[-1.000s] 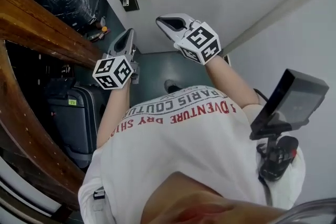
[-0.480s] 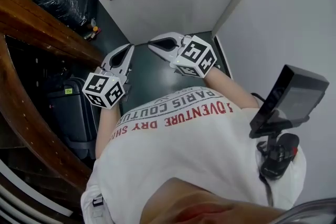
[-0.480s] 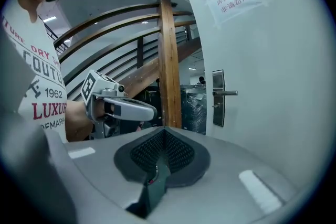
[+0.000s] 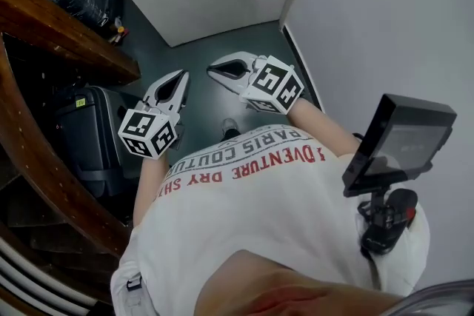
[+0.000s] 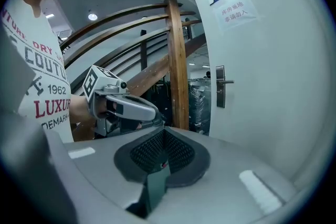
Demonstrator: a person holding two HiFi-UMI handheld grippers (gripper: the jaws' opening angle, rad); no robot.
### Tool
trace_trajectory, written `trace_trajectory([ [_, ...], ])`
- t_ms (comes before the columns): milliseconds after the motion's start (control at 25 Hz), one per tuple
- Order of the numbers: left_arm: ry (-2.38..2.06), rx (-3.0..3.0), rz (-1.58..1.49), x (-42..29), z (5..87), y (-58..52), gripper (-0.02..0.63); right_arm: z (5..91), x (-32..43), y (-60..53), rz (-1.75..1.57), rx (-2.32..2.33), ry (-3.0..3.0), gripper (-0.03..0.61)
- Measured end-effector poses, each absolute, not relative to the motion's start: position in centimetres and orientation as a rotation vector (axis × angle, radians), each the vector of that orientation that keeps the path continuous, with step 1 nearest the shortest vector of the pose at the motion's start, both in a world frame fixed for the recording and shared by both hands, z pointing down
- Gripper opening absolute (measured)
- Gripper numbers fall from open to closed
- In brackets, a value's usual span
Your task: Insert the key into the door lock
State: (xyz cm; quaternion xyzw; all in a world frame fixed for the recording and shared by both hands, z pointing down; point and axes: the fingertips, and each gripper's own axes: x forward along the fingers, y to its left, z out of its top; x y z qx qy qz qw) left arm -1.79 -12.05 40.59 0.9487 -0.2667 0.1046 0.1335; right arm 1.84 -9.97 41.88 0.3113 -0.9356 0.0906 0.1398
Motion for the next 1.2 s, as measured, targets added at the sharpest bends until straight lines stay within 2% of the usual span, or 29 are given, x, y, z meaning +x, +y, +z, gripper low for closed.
trace_trajectory([
  [320, -0.647, 2.778, 0.339, 3.7, 42.2, 9.4, 0.002, 44.8, 7.5, 12.8, 0.354, 1.015, -2.658, 0.002],
  [520, -0.631, 2.799, 0.328, 5.4, 40.8, 19.3, 0.002, 43.1, 8.5, 22.0, 0.326, 1.029, -2.682, 0.002],
  [840, -0.668, 2.843, 0.32, 5.8, 39.0, 25.5, 0.002, 40.5, 8.8, 27.0, 0.245, 1.026, -2.738, 0.002],
  [1200, -0.74, 2.84, 0.293, 5.3, 39.2, 26.7, 0.002, 41.2, 8.1, 28.1, 0.205, 0.962, -2.762, 0.002],
])
